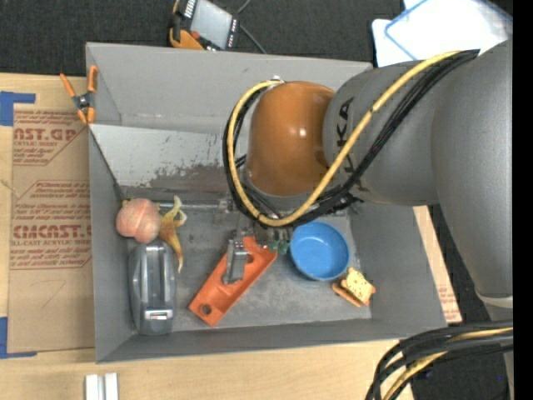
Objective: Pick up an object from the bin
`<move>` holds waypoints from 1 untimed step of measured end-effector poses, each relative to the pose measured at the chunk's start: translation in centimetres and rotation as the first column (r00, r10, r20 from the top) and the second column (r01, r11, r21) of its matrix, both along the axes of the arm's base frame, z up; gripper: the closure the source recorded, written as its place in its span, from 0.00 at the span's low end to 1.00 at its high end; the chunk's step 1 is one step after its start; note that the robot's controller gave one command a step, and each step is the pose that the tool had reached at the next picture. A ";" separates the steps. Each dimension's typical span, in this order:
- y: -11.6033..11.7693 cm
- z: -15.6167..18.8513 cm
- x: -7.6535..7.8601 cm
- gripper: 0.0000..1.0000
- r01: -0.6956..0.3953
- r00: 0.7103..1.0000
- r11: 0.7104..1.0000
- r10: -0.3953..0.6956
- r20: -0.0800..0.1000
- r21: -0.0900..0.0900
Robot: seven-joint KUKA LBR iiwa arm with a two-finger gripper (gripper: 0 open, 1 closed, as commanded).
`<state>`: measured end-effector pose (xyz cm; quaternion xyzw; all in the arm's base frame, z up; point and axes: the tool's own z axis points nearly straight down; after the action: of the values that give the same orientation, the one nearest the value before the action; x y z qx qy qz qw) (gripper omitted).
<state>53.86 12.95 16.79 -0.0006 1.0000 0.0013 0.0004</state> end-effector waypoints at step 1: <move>0.0 0.0 0.0 0.00 0.000 1.000 1.000 0.000 0.000 0.000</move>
Offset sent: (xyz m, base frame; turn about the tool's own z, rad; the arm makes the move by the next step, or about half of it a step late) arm -0.0398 -0.0109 -0.0527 -0.0901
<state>53.86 12.95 16.79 -0.0006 1.0000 0.0013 0.0004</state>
